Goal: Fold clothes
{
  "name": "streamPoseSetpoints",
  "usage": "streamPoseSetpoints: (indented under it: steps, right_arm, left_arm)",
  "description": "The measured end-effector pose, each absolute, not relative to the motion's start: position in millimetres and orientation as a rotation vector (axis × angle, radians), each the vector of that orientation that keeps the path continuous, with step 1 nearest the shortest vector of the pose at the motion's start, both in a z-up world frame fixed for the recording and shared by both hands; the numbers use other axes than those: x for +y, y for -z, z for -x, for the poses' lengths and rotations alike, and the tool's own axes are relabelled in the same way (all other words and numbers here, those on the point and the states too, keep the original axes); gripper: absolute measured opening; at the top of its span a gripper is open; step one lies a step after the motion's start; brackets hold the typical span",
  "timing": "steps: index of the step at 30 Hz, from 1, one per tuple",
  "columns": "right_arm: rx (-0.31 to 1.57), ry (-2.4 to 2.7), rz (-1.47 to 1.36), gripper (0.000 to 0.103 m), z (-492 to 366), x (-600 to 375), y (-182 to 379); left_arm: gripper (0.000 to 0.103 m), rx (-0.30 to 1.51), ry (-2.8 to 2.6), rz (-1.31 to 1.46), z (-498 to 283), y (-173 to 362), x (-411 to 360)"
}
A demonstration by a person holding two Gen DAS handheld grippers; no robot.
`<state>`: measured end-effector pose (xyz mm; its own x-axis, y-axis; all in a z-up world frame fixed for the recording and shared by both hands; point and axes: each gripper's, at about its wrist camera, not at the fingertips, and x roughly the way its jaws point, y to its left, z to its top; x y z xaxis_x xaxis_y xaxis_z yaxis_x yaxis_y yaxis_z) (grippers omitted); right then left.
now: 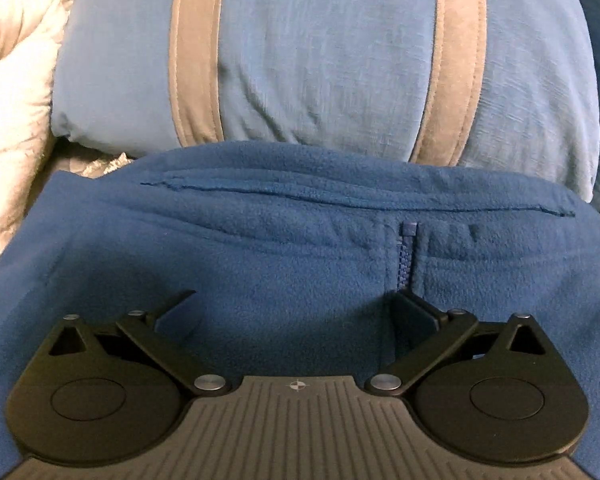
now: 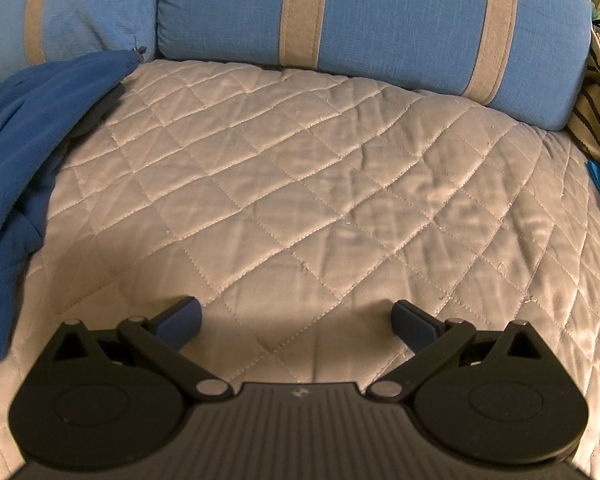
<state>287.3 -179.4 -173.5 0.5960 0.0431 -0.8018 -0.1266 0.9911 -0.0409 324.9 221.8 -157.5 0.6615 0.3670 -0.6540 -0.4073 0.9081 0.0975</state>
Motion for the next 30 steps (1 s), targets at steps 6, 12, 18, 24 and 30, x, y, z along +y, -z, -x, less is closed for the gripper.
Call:
streamPoseSetpoints:
  steps: [6,12,18,24,30]
  right_arm:
    - [0.921,-0.105,0.095,0.103,-287,-179,174]
    - [0.912,-0.1,0.096,0.103,-286,-178,174]
    - [0.908,-0.103,0.094,0.103,-286,-179,174]
    - [0.902,-0.105,0.095,0.103,-284,-179,174]
    - [0.907,-0.11,0.096,0.103,-285,-179,174]
  left_arm:
    - [0.103,0.78,-0.437,0.101,-314,143,216]
    - [0.103,0.666,-0.39,0.181,-294,110,196]
    - [0.103,0.536,-0.294,0.107,-301,78,133]
    - [0.103,0.547,-0.187,0.09,-327,95,68]
    - [0.103,0.729,-0.14,-0.022,-359,163,37]
